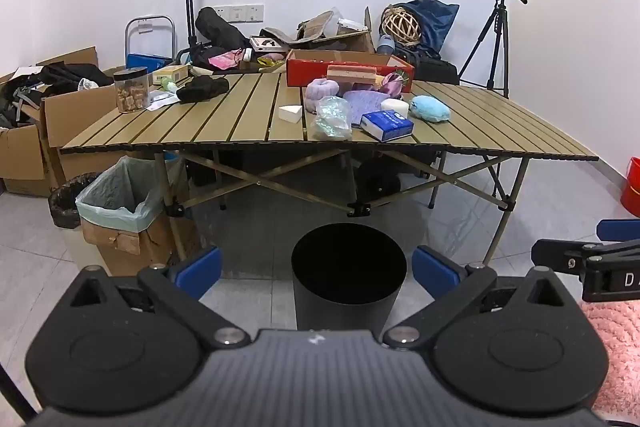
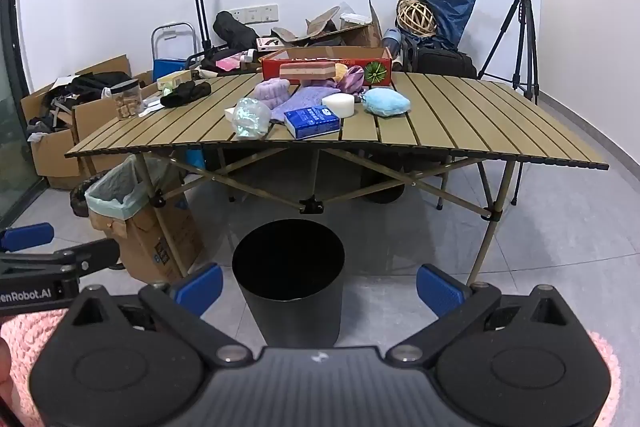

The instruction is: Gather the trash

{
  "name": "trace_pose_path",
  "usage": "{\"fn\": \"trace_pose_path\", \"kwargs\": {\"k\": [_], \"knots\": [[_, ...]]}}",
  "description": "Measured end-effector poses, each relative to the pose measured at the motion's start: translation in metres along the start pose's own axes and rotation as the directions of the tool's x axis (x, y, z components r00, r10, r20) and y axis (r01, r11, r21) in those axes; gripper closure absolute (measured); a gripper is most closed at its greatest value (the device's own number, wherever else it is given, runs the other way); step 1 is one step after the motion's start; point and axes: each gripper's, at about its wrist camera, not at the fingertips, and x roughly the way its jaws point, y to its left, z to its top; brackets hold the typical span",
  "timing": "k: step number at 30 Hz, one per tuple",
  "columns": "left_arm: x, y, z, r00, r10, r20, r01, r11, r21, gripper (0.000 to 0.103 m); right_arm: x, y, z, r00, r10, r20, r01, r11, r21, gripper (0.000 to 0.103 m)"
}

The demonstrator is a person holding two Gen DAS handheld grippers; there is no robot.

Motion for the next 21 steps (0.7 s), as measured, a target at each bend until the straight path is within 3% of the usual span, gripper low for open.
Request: {"fn": "trace_pose_path", "kwargs": {"k": [21], "knots": [[-0.0011, -0.0039, -0.0006, 1.0, -0.006, -0.003, 0.006, 1.0, 0.006, 0.0, -0.0029, 0.0008, -0.0005, 1.0, -0.003, -0.002, 0.003, 1.0, -0.003, 0.0]]}}
